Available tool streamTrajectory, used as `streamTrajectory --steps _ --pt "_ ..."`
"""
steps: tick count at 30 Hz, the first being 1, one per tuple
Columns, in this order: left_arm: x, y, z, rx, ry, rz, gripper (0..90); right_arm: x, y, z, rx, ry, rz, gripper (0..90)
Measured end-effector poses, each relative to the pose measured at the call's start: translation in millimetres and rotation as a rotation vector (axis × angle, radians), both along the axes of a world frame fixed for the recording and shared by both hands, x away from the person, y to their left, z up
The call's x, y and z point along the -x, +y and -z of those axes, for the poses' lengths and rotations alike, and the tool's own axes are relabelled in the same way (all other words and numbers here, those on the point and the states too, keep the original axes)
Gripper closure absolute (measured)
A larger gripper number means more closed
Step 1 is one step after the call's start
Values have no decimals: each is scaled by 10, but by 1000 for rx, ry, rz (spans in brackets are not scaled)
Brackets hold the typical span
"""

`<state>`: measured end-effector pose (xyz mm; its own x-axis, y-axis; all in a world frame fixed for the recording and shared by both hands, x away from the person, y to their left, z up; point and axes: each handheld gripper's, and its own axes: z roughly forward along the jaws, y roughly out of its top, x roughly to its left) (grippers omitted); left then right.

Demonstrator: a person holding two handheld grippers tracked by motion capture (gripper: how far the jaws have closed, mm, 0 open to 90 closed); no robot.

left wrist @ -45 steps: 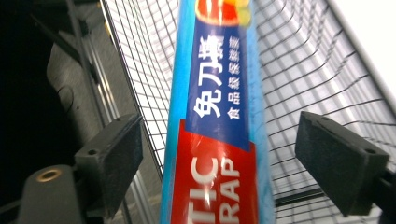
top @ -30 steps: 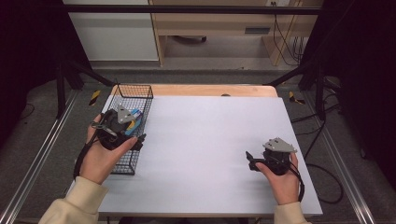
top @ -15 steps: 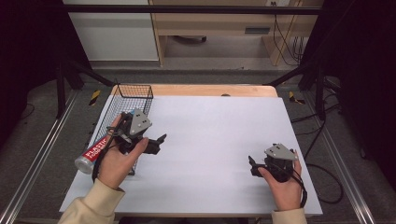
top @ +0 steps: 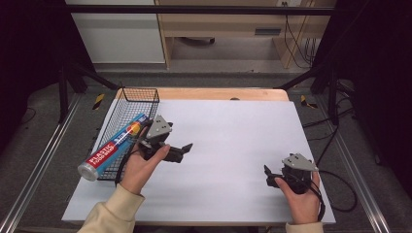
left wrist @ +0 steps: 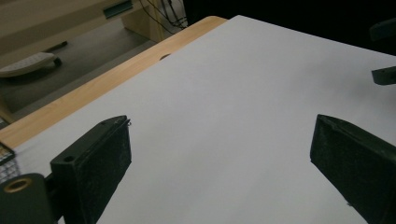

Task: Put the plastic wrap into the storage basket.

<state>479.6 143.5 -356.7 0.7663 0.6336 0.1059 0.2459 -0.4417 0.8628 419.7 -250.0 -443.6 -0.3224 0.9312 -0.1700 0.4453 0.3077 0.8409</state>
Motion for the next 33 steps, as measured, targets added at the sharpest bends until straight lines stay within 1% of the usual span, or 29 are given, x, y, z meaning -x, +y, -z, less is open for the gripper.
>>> streamTrajectory --steps 1,2,4,5,7,8,9,11,13,14,17,19,20,24,27,31,33 --pt "3 -26 26 -1 -3 11 53 1 1 0 2 -1 0 52" --pt "7 -67 68 0 -2 33 53 2 3 -1 1 -1 0 53" --pt "11 -121 123 2 2 55 53 4 0 -2 8 -6 1 53" --pt "14 -151 152 6 4 72 53 2 -2 0 10 -3 1 53" --pt "21 -204 202 -1 9 106 53 0 -15 8 13 3 4 53" --pt "26 -225 230 5 13 127 53 -1 -22 9 13 3 5 53" --pt "35 -245 257 -1 16 145 52 -1 -24 10 10 4 5 53" --pt "54 -277 317 -23 18 166 51 2 -21 7 5 5 7 53" --pt "66 -299 385 -31 26 182 50 8 -13 2 5 1 6 53" --pt "70 -306 420 -38 28 181 50 9 -9 1 5 1 5 53" --pt "70 -320 539 -34 41 180 50 21 -12 1 6 0 2 53" --pt "76 -326 615 -44 52 184 51 34 -25 2 3 1 6 53" --pt "80 -327 652 -39 57 180 50 41 -34 3 0 2 8 52" --pt "83 -303 770 -49 60 182 50 61 -67 10 -16 7 21 51" --pt "93 -252 847 -43 68 179 49 60 -92 25 -36 18 23 52" --pt "115 -149 953 -40 82 163 49 52 -112 52 -54 38 29 51" --pt "131 -88 1000 -45 85 156 50 50 -116 69 -55 50 29 49"
